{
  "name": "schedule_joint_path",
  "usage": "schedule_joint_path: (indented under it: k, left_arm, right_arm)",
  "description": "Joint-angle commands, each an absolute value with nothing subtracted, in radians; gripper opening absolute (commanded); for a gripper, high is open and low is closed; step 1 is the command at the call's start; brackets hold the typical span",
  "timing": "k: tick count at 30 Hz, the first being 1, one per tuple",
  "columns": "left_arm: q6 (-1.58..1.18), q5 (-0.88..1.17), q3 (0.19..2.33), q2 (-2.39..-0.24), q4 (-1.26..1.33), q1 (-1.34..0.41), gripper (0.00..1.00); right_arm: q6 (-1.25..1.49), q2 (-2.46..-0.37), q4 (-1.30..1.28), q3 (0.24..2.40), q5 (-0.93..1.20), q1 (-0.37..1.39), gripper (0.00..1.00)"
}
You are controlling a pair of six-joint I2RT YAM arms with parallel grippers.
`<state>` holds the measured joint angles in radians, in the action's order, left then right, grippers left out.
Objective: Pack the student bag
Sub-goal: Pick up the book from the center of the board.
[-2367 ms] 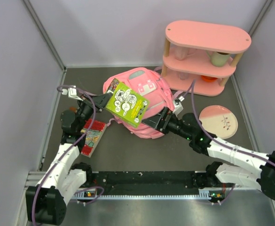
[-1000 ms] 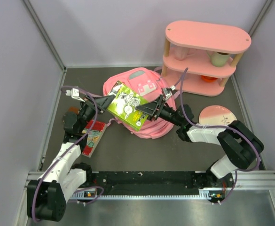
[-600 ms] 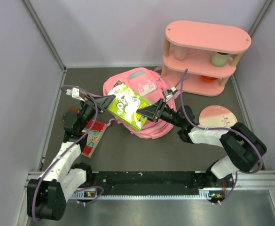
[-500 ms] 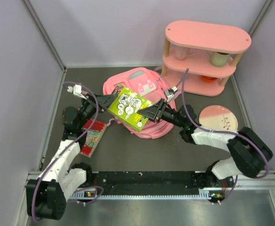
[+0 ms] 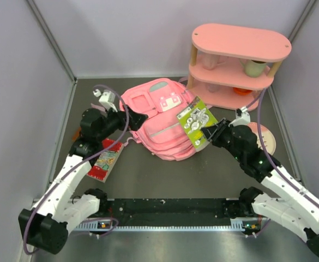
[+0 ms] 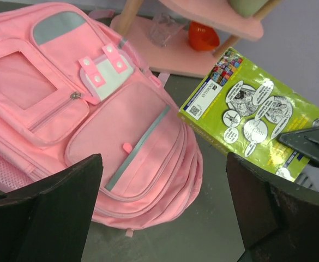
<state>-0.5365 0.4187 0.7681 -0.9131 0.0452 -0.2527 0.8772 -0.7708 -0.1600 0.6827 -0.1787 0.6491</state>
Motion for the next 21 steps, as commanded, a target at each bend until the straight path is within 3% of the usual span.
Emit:
schedule_joint_path:
  k: [1,10,16,21]
  left_arm:
    - [-0.336,0.233,0.880,-0.977,-0.142,-0.386,0.99]
    - [-0.196,0.081,1.011,-1.170,-0.202,-0.632,0.99]
    - [-0.058,0.011,1.161,-1.380,-0.279,-0.820,0.99]
    - [-0.054,-0.044,1.249,-1.495,-0.304,-0.844,0.99]
  right_arm:
    - [0.847,-0.669,-0.308,0.724,-0.372,0.647,0.00]
    - [0.767,-0.603,-0.540,0.853,-0.543,0.646,0.00]
    - [0.796,-0.548,-0.563,0.813,-0.575,0.646,0.00]
    - [0.818,-0.515,-0.583,0.798,-0.578,0.646,0.00]
